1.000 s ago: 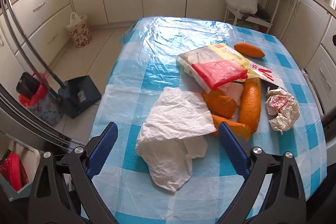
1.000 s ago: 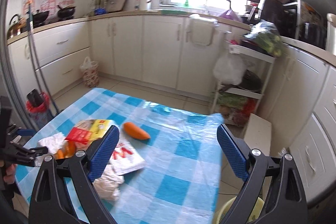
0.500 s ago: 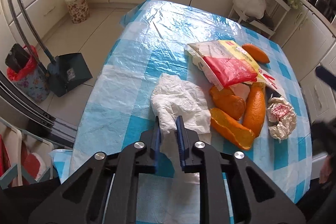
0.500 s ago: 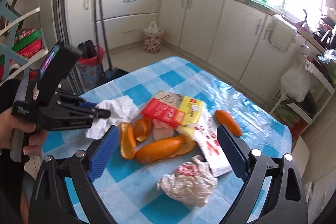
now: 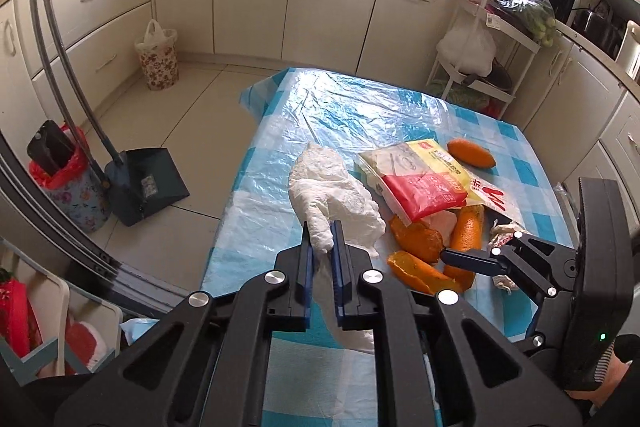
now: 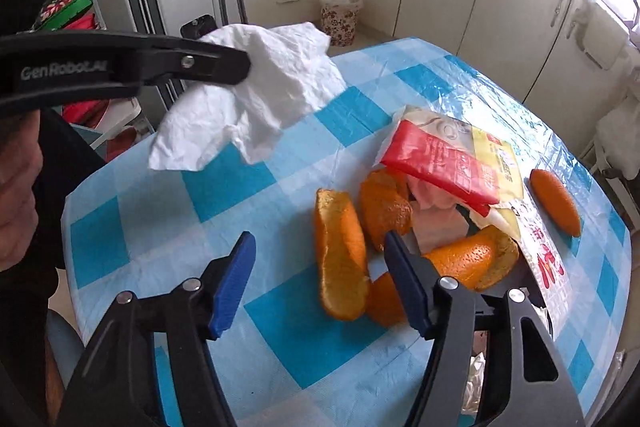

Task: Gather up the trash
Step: 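Grasp an orange peel with the right gripper while the left gripper holds the tissue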

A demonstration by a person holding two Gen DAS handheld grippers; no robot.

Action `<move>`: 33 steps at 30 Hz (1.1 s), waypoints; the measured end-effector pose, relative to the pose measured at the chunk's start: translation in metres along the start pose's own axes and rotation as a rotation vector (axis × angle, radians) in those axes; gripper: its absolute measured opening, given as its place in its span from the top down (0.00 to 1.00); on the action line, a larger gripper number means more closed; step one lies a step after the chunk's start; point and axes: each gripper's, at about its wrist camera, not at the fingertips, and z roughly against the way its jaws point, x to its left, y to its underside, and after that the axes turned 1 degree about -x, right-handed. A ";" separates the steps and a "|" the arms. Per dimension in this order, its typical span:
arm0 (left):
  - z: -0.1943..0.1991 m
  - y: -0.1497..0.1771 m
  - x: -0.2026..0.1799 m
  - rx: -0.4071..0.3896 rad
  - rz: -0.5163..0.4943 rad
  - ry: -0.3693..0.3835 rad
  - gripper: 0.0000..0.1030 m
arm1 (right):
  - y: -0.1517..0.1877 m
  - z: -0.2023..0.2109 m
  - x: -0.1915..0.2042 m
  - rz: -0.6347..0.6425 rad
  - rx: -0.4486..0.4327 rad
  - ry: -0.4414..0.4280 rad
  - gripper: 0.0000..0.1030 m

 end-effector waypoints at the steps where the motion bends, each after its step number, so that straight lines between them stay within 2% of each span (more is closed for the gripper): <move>1: 0.001 -0.001 0.002 0.001 0.008 0.004 0.92 | 0.000 -0.001 -0.005 -0.026 0.003 -0.006 0.38; 4: 0.000 -0.002 0.009 0.006 0.029 0.015 0.92 | 0.001 -0.007 -0.013 -0.073 0.014 -0.020 0.42; 5: -0.001 -0.002 0.010 0.008 0.033 0.018 0.92 | 0.002 -0.009 -0.014 -0.079 0.021 -0.022 0.46; 6: -0.001 -0.001 0.011 0.010 0.035 0.020 0.92 | 0.001 -0.011 -0.015 -0.081 0.026 -0.021 0.56; 7: -0.002 -0.001 0.011 0.012 0.035 0.021 0.92 | 0.002 -0.011 -0.015 -0.084 0.032 -0.033 0.58; 8: -0.003 -0.001 0.011 0.012 0.034 0.021 0.92 | 0.002 -0.010 -0.016 -0.090 0.030 -0.046 0.68; 11: -0.004 0.000 0.009 0.011 0.030 0.022 0.92 | 0.002 -0.007 -0.014 -0.079 0.044 -0.066 0.78; 15: -0.005 0.001 0.005 0.007 0.022 0.021 0.92 | 0.003 -0.003 -0.009 -0.062 0.052 -0.090 0.83; 20: -0.003 0.002 -0.003 -0.012 0.000 0.028 0.92 | 0.007 0.013 -0.003 -0.052 0.039 -0.113 0.83; 27: 0.003 0.005 -0.026 -0.047 -0.052 0.050 0.92 | 0.014 0.058 -0.025 -0.118 -0.057 -0.085 0.83; 33: 0.009 0.012 -0.060 -0.079 -0.139 0.055 0.92 | 0.027 0.097 -0.049 -0.188 -0.134 -0.039 0.83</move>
